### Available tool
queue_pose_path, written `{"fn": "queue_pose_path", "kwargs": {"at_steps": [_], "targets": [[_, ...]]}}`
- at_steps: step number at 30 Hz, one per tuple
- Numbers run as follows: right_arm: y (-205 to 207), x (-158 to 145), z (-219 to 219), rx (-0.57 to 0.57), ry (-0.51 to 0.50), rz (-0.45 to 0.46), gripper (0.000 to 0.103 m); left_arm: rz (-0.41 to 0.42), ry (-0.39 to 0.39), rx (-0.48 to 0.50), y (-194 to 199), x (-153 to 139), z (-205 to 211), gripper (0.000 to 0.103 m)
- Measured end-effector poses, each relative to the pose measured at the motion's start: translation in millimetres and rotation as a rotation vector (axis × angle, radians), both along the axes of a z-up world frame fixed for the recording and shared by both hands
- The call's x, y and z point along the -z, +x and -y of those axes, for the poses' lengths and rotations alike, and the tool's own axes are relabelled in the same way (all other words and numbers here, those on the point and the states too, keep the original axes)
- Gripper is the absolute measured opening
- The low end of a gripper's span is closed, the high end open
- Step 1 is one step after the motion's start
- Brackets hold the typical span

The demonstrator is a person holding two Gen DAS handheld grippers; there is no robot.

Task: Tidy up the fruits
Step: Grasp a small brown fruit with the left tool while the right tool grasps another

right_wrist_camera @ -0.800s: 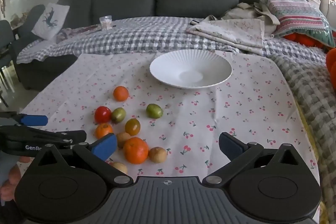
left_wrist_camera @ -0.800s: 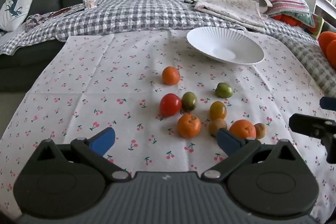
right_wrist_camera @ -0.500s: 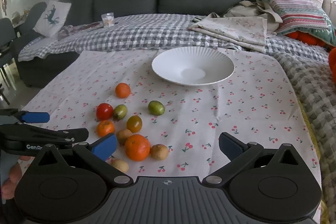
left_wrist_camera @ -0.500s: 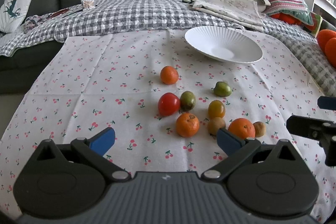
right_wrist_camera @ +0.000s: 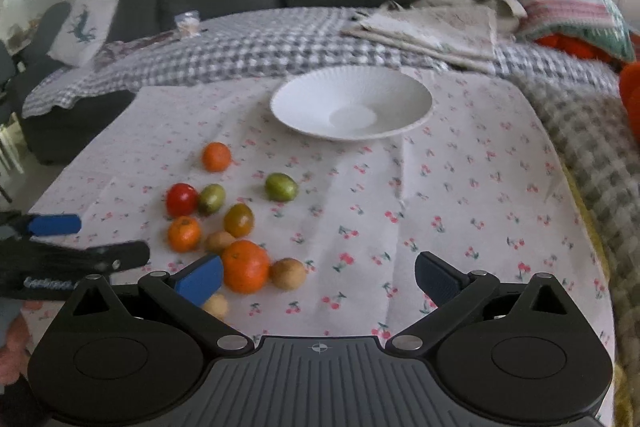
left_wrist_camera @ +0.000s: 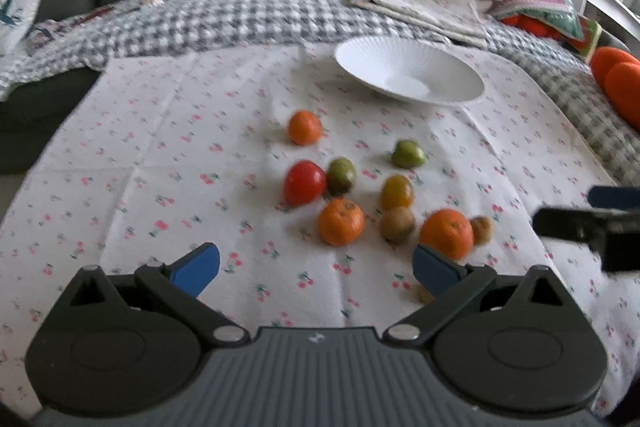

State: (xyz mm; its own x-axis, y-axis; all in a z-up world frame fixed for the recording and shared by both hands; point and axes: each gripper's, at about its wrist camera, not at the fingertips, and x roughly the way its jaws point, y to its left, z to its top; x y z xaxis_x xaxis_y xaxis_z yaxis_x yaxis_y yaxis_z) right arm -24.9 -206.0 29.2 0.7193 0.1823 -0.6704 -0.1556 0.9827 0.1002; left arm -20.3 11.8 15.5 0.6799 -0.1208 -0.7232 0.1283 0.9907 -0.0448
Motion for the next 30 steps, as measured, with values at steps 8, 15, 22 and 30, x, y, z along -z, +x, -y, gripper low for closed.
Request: {"fn": "queue_pose_path", "kwargs": {"at_steps": [8, 15, 22, 30], "targets": [[5.2, 6.9, 7.5, 0.007, 0.066, -0.045, 0.086, -0.033, -0.037, 0.154, -8.1, 11.0, 20.5, 0.086], [9.8, 16.0, 3.5, -0.014, 0.029, -0.108, 0.061, -0.059, -0.085, 0.244, -6.2, 27.4, 36.8, 0.061], [15.4, 27.3, -8.6, -0.067, -0.02, -0.131, 0.057, -0.02, -0.025, 0.296, -6.4, 32.7, 49.3, 0.03], [20.4, 37.9, -24.9, -0.164, -0.073, -0.14, 0.049, -0.019, -0.045, 0.299, -7.3, 29.4, 43.9, 0.025]]}}
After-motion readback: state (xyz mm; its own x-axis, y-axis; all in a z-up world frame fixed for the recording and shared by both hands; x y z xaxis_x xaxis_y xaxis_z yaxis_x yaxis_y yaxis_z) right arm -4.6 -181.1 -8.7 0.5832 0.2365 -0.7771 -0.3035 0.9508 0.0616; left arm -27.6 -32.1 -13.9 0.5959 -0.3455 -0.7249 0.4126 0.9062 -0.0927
